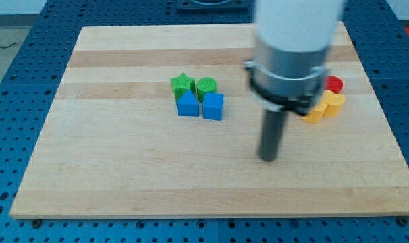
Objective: Push the yellow hexagon into the blue blocks
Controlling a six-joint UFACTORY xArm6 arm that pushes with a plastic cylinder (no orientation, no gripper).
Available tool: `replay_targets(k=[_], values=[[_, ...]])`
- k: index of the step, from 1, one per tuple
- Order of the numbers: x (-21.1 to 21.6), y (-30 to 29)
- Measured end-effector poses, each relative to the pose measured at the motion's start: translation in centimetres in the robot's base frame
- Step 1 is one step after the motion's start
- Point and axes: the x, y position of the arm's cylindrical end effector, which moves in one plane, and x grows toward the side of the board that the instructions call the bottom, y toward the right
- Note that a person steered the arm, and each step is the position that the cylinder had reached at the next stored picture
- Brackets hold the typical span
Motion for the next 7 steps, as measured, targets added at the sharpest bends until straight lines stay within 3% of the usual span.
replay_targets(k=[2, 3, 5, 7], values=[[-2.3, 17.7], [-4.7, 20.0], [-9.2, 15.6], [-8.9, 5.1]])
